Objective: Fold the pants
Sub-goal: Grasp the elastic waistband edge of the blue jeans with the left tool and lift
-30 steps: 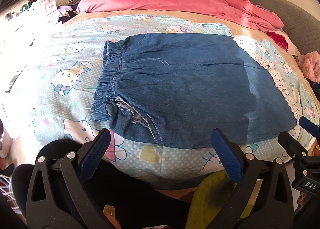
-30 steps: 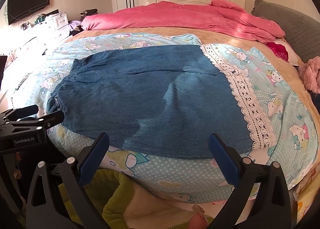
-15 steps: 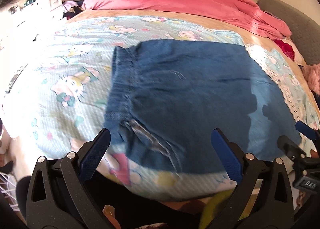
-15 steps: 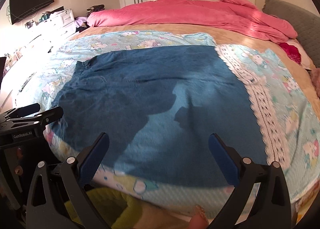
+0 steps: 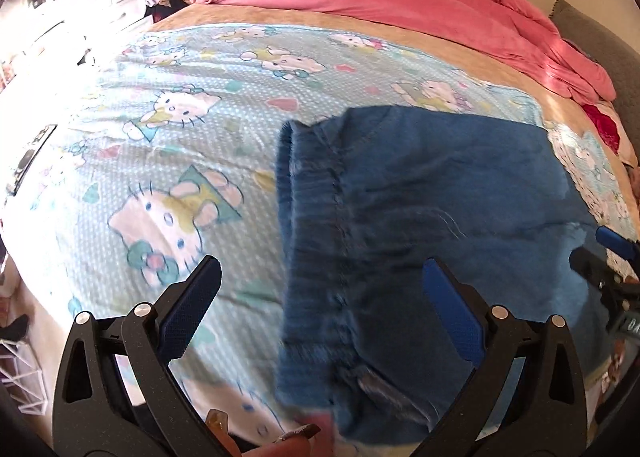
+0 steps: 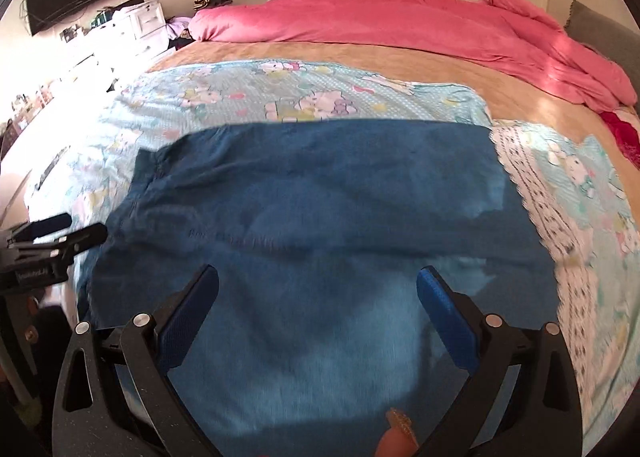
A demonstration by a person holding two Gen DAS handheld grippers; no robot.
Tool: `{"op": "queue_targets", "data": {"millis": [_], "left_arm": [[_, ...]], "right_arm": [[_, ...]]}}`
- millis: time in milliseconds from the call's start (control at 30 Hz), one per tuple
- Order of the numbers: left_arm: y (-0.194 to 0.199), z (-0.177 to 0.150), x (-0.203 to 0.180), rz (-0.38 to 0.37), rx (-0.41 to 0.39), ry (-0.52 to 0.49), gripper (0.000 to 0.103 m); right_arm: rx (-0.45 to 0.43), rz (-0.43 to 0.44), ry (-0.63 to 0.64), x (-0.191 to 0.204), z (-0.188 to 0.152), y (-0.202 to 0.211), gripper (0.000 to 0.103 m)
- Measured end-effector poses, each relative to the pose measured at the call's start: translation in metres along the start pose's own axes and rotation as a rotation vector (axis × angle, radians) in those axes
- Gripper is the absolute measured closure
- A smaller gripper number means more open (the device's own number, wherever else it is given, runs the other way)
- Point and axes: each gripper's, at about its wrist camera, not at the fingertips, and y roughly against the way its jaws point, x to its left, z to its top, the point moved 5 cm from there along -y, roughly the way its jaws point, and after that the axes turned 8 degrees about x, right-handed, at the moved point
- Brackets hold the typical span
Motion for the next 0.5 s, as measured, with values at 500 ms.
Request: {"op": "queue_targets", "data": {"millis": [500], "left_arm": [[-0.042, 0.072, 0.024, 0.004, 0.045, 0.023, 0.008]], "right_arm": [[0.023, 0.022, 0.055, -0.005, 0.086, -0.052, 0.004]]}}
